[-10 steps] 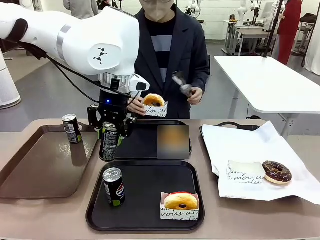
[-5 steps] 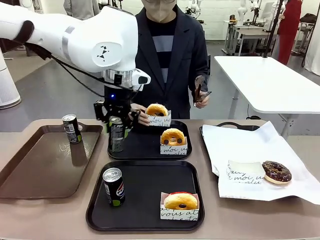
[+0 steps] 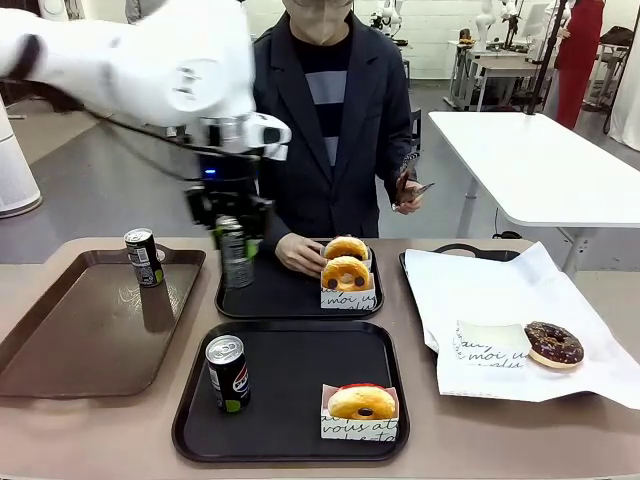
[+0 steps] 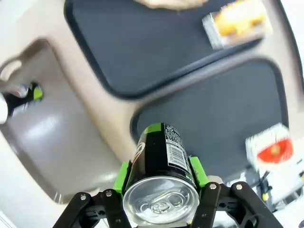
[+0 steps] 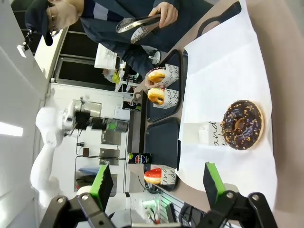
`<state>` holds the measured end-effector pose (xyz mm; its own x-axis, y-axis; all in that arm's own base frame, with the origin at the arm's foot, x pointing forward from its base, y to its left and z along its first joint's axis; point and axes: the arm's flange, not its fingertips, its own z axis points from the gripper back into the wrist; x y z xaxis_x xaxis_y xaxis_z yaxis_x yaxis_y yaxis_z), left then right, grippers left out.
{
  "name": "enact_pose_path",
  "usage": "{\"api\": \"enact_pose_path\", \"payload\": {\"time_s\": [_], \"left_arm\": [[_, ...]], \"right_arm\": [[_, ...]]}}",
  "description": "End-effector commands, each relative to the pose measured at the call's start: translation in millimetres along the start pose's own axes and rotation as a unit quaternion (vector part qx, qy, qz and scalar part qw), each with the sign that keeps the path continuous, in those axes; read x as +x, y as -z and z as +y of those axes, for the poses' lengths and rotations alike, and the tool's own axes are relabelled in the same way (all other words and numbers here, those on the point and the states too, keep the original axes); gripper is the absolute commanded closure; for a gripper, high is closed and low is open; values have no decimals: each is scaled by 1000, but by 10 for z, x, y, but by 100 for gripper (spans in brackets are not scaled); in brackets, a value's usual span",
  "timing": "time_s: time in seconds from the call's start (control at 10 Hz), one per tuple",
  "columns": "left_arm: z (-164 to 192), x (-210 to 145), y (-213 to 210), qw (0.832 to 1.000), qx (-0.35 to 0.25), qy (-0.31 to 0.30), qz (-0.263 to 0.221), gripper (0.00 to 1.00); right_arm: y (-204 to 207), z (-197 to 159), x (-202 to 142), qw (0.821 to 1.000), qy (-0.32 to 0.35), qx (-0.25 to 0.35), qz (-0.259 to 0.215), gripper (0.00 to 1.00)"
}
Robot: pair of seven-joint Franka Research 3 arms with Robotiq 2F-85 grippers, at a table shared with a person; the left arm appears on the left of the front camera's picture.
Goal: Set up donuts and drinks on trays.
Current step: Pick up one Pepsi coke from the Handle tray and place it on the Flat Tray without a Pepsi coke.
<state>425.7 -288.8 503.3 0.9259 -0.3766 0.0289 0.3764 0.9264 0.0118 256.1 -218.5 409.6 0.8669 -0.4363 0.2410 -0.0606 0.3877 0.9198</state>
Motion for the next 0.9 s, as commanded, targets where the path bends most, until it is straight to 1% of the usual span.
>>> {"api": "enact_pose_path", "payload": {"time_s": [0.0,0.1,0.2,0.3,0.4,0.6,0.7,0.8], "left_arm": [[475,-1131,-240,999,-4,-21,-48,41],[505,-1218,-172,998,-13,-40,-49,41],[542,-1077,-216,999,-11,-30,-39,41],[533,-1010,-204,999,-13,-30,-40,41],[487,-1088,-120,998,-10,-43,-48,41],[523,-841,-178,998,-14,-42,-55,41],[398,-713,-121,997,-8,-50,-63,41],[263,-450,-101,997,-5,-44,-56,41]], "right_arm": [[10,-1,25,1000,-9,15,-9,0],[10,-1,25,1000,-9,15,-9,0],[10,-1,25,1000,-9,15,-9,0],[10,-1,25,1000,-9,15,-9,0],[10,-1,25,1000,-9,15,-9,0],[10,-1,25,1000,-9,15,-9,0],[10,-1,25,1000,-9,15,-9,0],[10,-1,25,1000,-9,15,-9,0]]}}
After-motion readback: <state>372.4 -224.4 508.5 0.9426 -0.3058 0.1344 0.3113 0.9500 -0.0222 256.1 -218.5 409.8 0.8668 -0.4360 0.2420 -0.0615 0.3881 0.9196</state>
